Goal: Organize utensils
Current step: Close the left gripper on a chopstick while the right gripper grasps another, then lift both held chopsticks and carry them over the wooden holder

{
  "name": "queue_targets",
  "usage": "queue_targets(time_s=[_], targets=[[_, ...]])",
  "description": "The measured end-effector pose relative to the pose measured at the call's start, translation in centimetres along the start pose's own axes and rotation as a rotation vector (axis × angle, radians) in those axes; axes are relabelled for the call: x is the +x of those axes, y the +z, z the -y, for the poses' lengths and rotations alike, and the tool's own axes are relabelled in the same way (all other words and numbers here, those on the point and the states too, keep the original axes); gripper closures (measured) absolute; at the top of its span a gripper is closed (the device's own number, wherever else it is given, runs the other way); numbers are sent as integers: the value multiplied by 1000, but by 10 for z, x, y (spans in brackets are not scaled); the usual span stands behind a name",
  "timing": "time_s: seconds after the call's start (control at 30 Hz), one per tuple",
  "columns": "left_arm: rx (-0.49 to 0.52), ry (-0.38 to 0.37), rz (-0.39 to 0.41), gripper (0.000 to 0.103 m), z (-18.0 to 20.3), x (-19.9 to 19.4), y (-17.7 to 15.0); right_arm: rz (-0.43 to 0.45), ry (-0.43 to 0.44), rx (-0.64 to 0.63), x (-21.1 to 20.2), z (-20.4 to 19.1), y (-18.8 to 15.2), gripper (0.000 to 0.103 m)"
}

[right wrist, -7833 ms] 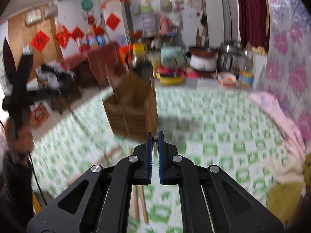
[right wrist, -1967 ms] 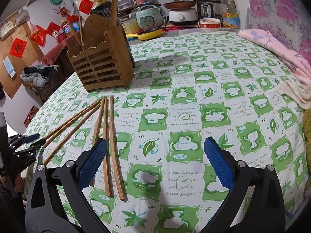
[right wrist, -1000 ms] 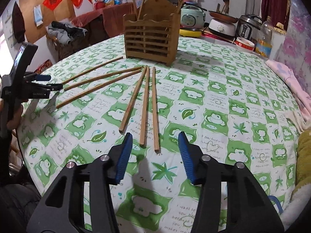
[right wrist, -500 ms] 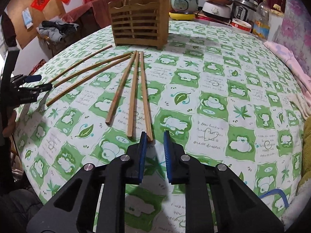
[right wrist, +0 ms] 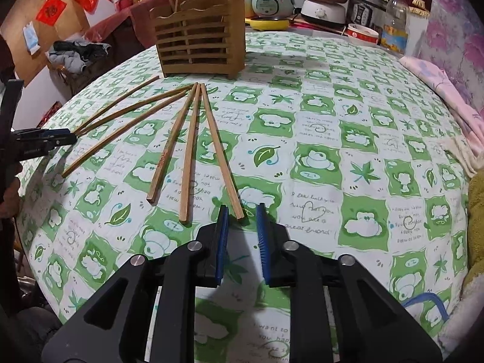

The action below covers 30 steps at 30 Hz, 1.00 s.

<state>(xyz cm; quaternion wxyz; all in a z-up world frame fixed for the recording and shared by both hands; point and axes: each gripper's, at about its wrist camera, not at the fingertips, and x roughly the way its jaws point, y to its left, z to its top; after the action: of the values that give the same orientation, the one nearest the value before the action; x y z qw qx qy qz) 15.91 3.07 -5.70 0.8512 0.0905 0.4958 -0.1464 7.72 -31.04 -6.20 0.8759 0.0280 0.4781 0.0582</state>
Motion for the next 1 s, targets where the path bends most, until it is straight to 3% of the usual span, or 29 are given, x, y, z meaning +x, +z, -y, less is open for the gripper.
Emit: queue_targets(time_s=[0.07, 0.3, 0.43, 0.57, 0.7, 0.87, 1.0], targets=[[28, 0, 5, 92, 6, -2, -3, 0, 7, -9, 0, -2, 0, 91], [87, 53, 16, 92, 19, -6, -10, -5, 11, -12, 0, 1, 0, 90], [70, 44, 16, 96, 17, -7, -11, 10, 17, -16, -3, 0, -1, 96], [50, 40, 31, 97, 19, -17, -15, 85, 2, -18, -21, -2, 0, 96], [41, 39, 94, 97, 23, -46, -4, 197, 8, -3, -57, 0, 19, 96], [28, 15, 199, 97, 27, -88, 27, 356, 9, -10, -109, -1, 58, 96], [17, -7, 266, 97, 33, -114, 58, 425, 7, -7, -126, -1, 85, 96]])
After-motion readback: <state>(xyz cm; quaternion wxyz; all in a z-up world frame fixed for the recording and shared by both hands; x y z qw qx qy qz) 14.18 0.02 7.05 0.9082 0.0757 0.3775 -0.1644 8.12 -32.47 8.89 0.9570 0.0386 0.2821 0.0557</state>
